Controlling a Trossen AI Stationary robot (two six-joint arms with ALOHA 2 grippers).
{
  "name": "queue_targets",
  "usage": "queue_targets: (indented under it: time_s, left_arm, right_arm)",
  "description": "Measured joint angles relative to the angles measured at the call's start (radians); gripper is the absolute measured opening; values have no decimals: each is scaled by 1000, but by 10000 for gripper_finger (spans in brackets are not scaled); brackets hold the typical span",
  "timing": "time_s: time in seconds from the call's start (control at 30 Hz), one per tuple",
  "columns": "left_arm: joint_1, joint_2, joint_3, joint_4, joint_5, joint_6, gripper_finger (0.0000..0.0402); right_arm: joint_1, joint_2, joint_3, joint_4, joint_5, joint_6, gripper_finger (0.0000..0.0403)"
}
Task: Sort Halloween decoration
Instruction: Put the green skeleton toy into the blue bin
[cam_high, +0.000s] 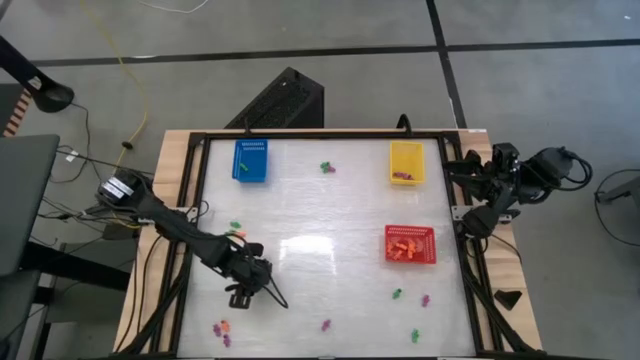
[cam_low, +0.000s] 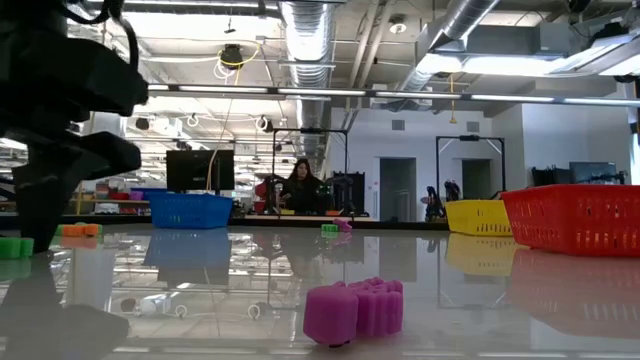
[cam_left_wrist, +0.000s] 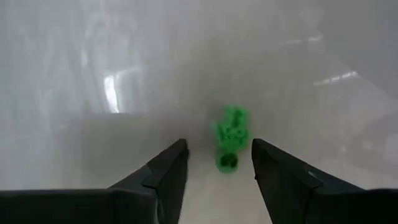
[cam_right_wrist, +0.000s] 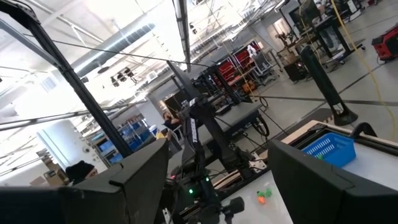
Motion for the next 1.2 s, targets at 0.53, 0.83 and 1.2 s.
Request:
queue_targets:
  time_s: [0.53,0.83,1.2]
  left_arm:
    - [-12,122,48,-65,19,-106,11]
    - [16,49,36,-78,-21,-150,1]
    - [152,-292,35,-57,-279,-179,2]
  right_arm:
    - [-1,0,0,33,26,0,304]
    - [-1,0,0,33,28,-3,304]
    - [-1,0,0,34,55,-26,304]
